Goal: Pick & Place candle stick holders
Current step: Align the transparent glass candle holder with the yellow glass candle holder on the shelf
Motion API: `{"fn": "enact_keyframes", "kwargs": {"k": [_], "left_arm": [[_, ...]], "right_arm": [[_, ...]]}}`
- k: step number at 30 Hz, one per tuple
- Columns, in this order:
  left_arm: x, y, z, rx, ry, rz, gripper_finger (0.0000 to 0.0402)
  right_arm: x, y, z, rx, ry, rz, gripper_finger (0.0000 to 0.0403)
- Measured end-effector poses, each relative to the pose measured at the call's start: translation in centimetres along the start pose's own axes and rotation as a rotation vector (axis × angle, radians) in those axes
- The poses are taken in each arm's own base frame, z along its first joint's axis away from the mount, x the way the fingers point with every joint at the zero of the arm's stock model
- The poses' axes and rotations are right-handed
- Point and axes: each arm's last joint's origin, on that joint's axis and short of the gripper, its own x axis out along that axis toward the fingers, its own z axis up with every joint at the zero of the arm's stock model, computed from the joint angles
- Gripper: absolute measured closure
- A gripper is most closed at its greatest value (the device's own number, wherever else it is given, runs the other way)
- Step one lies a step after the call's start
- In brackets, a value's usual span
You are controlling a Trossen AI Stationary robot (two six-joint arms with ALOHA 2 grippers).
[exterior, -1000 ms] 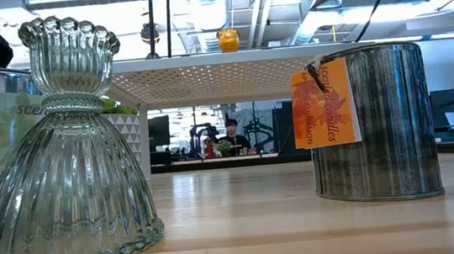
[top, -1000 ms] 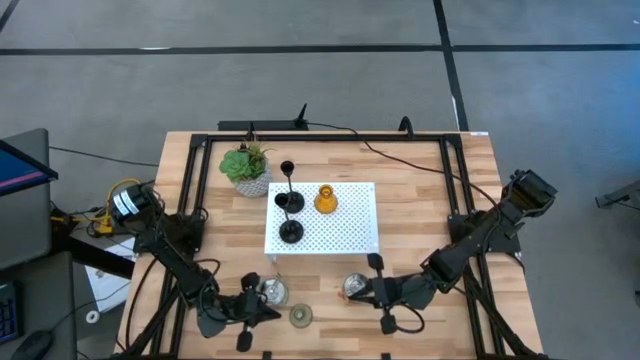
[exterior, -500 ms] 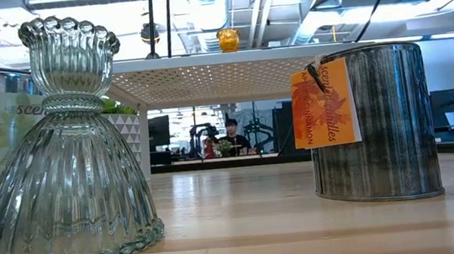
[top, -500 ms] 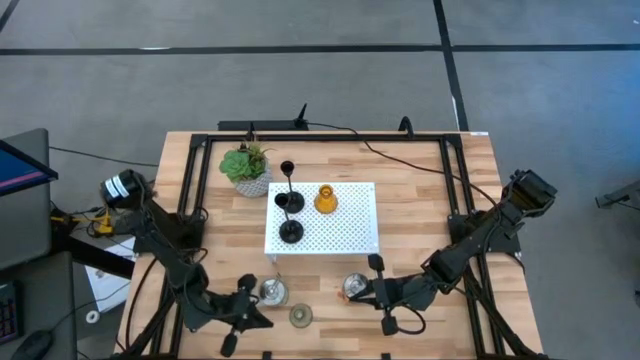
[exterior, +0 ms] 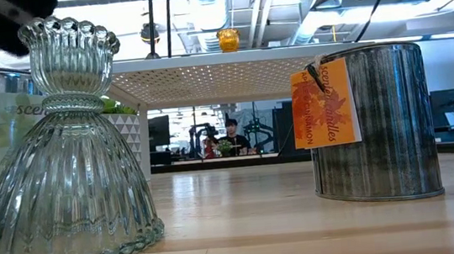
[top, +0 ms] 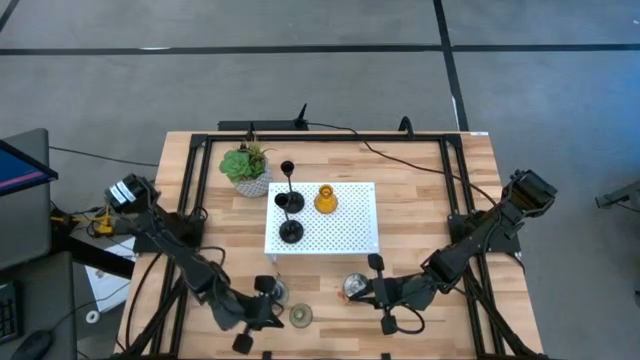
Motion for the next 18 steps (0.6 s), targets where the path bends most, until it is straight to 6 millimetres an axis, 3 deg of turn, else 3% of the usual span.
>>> {"fn": "enact_keyframes", "kwargs": {"k": [7,18], "left_arm": [[0.4,-1.2,2.9,0.116,0.048,0.006,0.0399],[3.8,-0.8,1.1,0.161,0.196,0.072,0.0399]], "right_arm": [[0.0,0.0,0.0,0.0,0.0,0.001,0.0403],[0.1,-0.1,0.0,0.002,0.0,-0.005,0.0403]]}}
